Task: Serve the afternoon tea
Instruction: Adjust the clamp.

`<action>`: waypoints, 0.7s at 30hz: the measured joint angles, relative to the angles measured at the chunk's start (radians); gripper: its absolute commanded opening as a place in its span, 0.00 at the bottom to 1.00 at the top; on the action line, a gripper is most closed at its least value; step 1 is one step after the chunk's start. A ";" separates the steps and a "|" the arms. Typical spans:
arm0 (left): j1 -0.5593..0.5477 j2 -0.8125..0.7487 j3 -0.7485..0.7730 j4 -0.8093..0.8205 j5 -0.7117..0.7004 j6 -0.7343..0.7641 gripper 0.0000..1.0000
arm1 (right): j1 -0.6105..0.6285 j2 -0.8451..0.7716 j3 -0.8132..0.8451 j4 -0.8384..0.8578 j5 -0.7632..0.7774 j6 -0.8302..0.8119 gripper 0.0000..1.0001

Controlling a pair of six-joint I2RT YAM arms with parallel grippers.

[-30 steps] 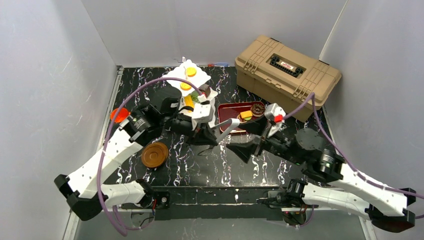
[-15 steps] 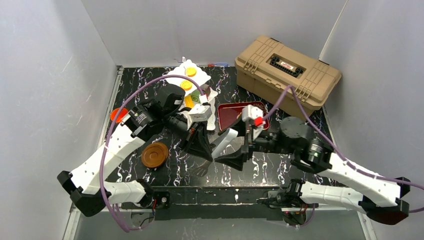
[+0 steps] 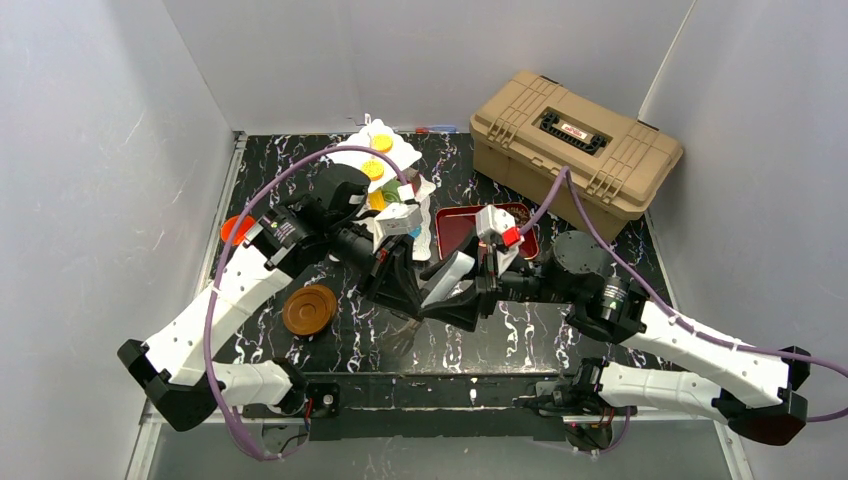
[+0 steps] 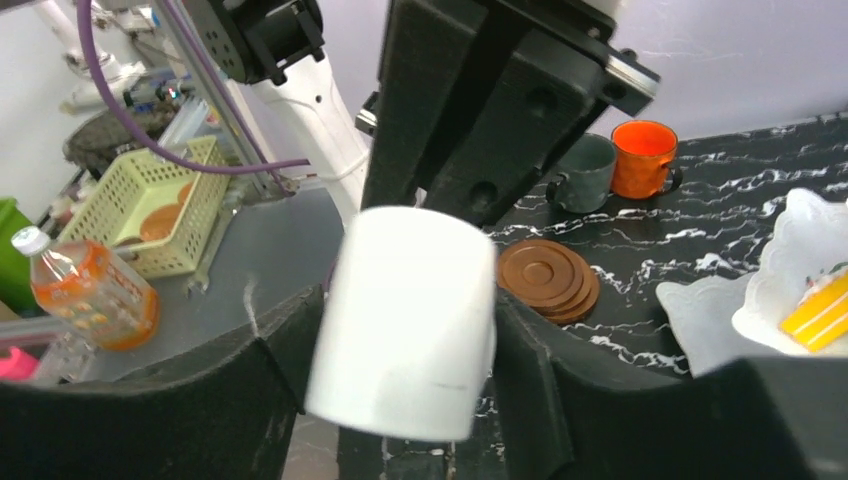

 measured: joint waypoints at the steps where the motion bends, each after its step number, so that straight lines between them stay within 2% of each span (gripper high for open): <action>1: 0.003 0.001 0.001 -0.001 0.003 -0.003 0.00 | 0.000 -0.001 -0.005 0.004 0.007 0.006 0.57; 7: 0.027 0.005 0.006 -0.002 0.003 -0.008 0.01 | 0.000 -0.013 -0.021 0.018 0.058 0.048 0.37; 9: 0.034 0.005 0.010 0.003 -0.014 -0.003 0.16 | 0.001 -0.017 -0.022 0.014 0.082 0.059 0.27; 10: 0.037 0.005 0.014 0.006 -0.032 0.002 0.19 | 0.002 -0.019 -0.022 0.012 0.096 0.066 0.22; 11: 0.041 0.005 0.018 0.009 -0.056 0.005 0.21 | 0.004 -0.021 -0.022 0.006 0.117 0.069 0.20; 12: 0.045 0.005 0.022 0.009 -0.087 0.007 0.28 | 0.004 -0.024 -0.022 -0.003 0.139 0.067 0.19; 14: 0.046 0.002 0.031 0.006 -0.165 0.011 0.59 | 0.001 -0.031 -0.022 -0.031 0.216 0.068 0.18; 17: 0.043 -0.026 0.022 0.037 -0.293 0.011 0.96 | -0.004 -0.027 -0.022 -0.080 0.350 0.061 0.18; 21: 0.045 -0.111 -0.037 0.119 -0.483 0.005 0.98 | -0.006 -0.006 -0.022 -0.139 0.540 0.039 0.13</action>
